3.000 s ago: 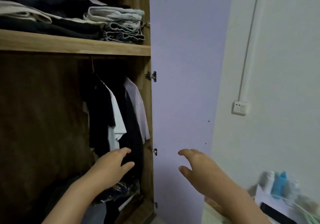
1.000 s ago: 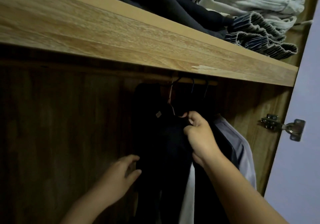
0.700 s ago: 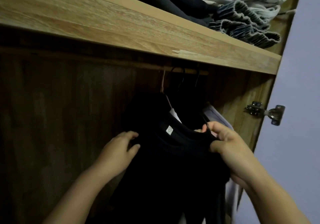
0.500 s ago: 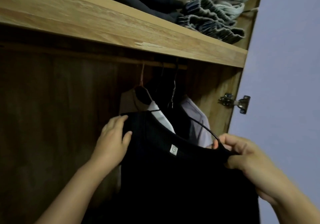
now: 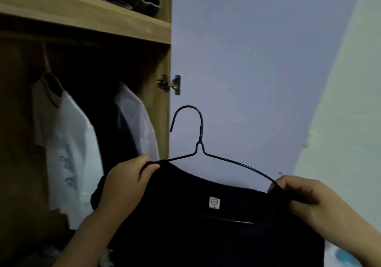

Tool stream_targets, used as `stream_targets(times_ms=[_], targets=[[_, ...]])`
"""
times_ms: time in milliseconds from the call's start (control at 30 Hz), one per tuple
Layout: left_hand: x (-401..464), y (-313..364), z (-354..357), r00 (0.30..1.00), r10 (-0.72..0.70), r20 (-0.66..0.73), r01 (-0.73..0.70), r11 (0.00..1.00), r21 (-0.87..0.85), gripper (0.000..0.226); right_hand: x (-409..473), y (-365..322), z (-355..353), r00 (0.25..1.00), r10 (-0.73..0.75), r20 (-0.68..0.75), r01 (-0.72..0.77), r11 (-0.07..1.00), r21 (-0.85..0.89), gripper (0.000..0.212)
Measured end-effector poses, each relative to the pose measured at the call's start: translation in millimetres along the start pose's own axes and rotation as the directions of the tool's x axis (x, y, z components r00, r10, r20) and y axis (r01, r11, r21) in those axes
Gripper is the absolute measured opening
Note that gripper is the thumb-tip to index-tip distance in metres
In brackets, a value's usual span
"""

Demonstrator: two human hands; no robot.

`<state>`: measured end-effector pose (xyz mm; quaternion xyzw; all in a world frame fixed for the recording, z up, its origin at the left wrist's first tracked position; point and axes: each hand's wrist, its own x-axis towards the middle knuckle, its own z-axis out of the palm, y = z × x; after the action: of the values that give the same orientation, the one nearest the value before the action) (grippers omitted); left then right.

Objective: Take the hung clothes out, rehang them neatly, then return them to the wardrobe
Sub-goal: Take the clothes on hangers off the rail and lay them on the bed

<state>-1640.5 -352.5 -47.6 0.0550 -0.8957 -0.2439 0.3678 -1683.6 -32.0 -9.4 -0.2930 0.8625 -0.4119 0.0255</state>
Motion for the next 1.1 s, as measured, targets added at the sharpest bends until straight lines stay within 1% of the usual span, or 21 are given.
stream_targets(times_ms=[100,167,233,300,367,467,600,733,800,867,933,1033,1100], targets=[[-16.6,45.0,40.3,0.999,-0.010,-0.046,0.006,0.997,-0.080,0.033,-36.0,34.0,-17.6,0.981,0.064,-0.181,-0.096,0.979,-0.178,0.037],[-25.5,71.2,66.9,1.000,-0.020,-0.022,0.018,0.993,-0.115,0.034,-56.4,54.8,-29.3,0.954,0.107,-0.281,-0.181,0.950,-0.254,0.034],[-31.5,94.3,90.6,1.000,0.011,0.022,-0.008,0.991,-0.134,0.028,-78.1,73.3,-41.4,0.926,0.138,-0.351,-0.249,0.923,-0.294,0.033],[-35.4,114.6,111.4,0.996,0.064,0.064,-0.053,0.984,-0.167,0.022,-101.9,87.8,-52.7,0.892,0.178,-0.415,-0.322,0.896,-0.307,0.026],[-39.3,133.6,130.6,0.985,0.136,0.103,-0.111,0.969,-0.223,0.018,-126.2,98.5,-61.2,0.840,0.219,-0.496,-0.405,0.862,-0.305,0.018],[-43.2,160.9,155.5,0.960,0.234,0.151,-0.178,0.933,-0.313,0.020,-159.6,104.6,-66.1,0.734,0.265,-0.626,-0.514,0.819,-0.256,0.017],[-47.9,195.5,186.3,0.926,0.292,0.240,-0.175,0.894,-0.413,0.019,-204.0,98.1,-63.3,0.563,0.282,-0.777,-0.638,0.745,-0.192,0.022],[-57.4,237.4,210.7,0.846,0.425,0.321,-0.209,0.820,-0.533,0.015,-250.8,86.9,-59.4,0.411,0.340,-0.846,-0.723,0.687,-0.075,0.049],[-65.5,259.8,219.3,0.798,0.495,0.345,-0.232,0.780,-0.581,0.015,-275.5,81.8,-55.5,0.327,0.354,-0.876,-0.768,0.639,-0.029,0.055],[-77.4,284.3,225.9,0.752,0.544,0.372,-0.221,0.740,-0.636,0.014,-301.0,75.3,-50.4,0.234,0.367,-0.900,-0.807,0.589,0.030,0.052],[-94.2,309.8,230.4,0.704,0.602,0.377,-0.220,0.689,-0.690,0.014,-328.1,68.8,-45.6,0.149,0.370,-0.917,-0.829,0.552,0.088,0.043],[-127.8,349.8,231.8,0.632,0.698,0.337,-0.264,0.602,-0.753,0.013,-372.4,57.9,-39.1,0.003,0.339,-0.941,-0.852,0.493,0.175,0.033],[-154.5,377.6,231.2,0.581,0.754,0.307,-0.287,0.542,-0.790,0.011,-404.4,48.6,-35.9,-0.074,0.320,-0.945,-0.866,0.449,0.220,0.030]])
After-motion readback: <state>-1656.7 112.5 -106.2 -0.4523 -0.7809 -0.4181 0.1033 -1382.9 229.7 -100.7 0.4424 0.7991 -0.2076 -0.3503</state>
